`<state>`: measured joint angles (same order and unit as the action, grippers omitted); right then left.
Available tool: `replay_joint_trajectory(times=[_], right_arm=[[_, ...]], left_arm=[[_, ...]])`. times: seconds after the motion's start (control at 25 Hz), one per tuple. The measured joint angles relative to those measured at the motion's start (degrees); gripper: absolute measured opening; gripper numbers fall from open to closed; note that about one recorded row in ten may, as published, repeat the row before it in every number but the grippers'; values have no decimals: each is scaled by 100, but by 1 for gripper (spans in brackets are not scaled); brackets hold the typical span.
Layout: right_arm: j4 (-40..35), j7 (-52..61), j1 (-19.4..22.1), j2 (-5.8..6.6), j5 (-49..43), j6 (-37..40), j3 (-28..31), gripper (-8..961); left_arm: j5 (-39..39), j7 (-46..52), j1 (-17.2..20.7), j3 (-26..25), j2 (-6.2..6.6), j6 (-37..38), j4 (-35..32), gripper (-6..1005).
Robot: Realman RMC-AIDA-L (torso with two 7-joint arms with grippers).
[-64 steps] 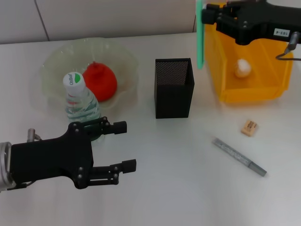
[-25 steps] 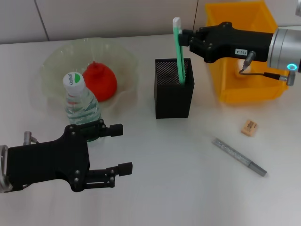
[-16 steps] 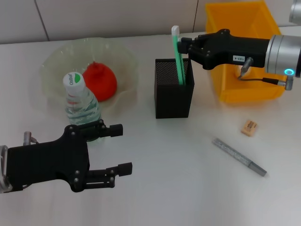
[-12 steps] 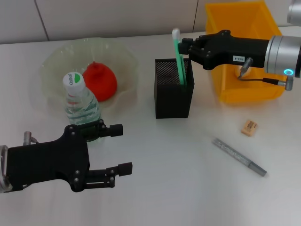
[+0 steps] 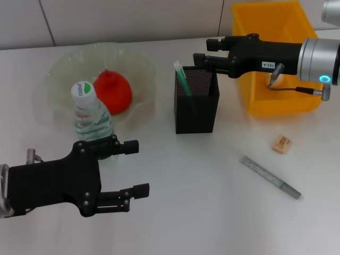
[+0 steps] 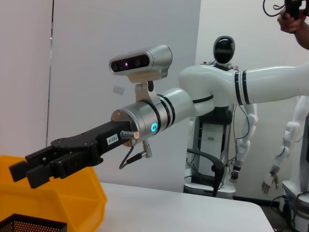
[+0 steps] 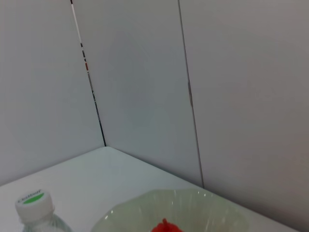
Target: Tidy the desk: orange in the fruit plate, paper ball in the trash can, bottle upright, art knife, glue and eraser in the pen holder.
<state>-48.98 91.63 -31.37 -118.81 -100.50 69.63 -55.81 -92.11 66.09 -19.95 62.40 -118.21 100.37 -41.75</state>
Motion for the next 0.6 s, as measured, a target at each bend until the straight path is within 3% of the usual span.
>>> replay_joint_trajectory(times=[0.2, 0.32, 0.6], right_arm=[[-473, 602, -3, -8, -454, 100, 0, 405], [-745, 871, 43, -10, -550, 189, 0, 664], [-1864, 2114, 154, -28, -1518, 571, -150, 758]], left_arm=[[0, 0, 10, 0, -1, 0, 0, 802], [0, 0, 17, 0, -7, 0, 0, 802], [0, 4, -4, 0, -9, 0, 2, 802]])
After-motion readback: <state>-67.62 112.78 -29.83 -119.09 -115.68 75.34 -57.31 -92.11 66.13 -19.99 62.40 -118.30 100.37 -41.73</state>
